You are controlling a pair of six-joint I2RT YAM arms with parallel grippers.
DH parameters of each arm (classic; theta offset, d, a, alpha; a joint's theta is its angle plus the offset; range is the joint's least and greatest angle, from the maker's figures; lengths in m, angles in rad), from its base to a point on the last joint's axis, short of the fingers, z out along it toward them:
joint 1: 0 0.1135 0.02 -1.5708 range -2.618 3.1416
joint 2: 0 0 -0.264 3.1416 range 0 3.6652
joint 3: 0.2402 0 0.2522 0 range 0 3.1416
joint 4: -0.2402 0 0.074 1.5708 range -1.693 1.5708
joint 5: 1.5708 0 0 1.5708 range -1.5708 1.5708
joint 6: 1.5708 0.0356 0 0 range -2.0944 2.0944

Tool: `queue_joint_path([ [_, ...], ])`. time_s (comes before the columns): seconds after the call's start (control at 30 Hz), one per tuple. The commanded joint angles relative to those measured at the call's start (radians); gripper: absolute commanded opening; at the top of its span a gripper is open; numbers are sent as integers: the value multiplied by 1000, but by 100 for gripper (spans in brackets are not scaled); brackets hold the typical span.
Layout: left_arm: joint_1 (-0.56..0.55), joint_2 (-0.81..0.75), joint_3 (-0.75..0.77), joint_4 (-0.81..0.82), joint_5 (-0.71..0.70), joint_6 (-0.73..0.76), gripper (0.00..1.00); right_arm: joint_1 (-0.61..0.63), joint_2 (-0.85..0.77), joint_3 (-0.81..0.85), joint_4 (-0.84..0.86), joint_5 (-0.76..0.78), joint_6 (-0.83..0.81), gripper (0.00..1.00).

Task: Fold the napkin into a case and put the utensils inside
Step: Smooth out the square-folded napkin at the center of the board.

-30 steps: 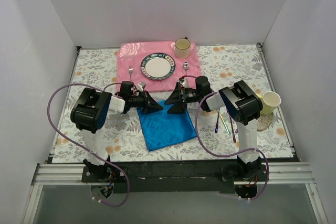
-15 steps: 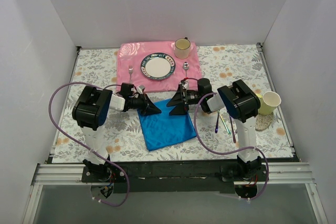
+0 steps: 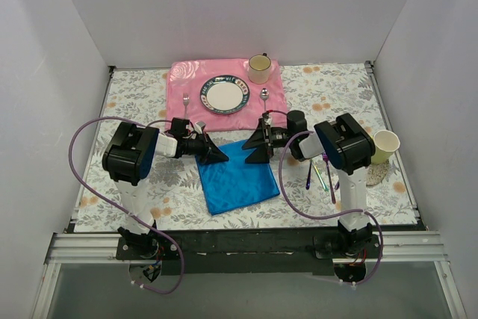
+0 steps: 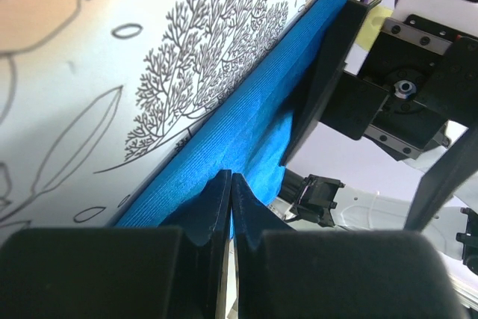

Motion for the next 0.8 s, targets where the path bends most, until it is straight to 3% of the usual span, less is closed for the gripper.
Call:
queue_joint_path([
  [0.0,18,3,-6,-55,-89,34,0,6,-146,-5,32,-15,45,99],
  [0.23,17,1,-7,-55,-89,39,0,80,-268,-66,-175,16,-108,99],
  [0.43,17,3,-3,-58,-87,42,0,91,-219,-130,-160,11,-181,99],
  [0.77,17,7,-9,-61,-96,45,0,63,-162,-187,-353,-15,-395,99],
])
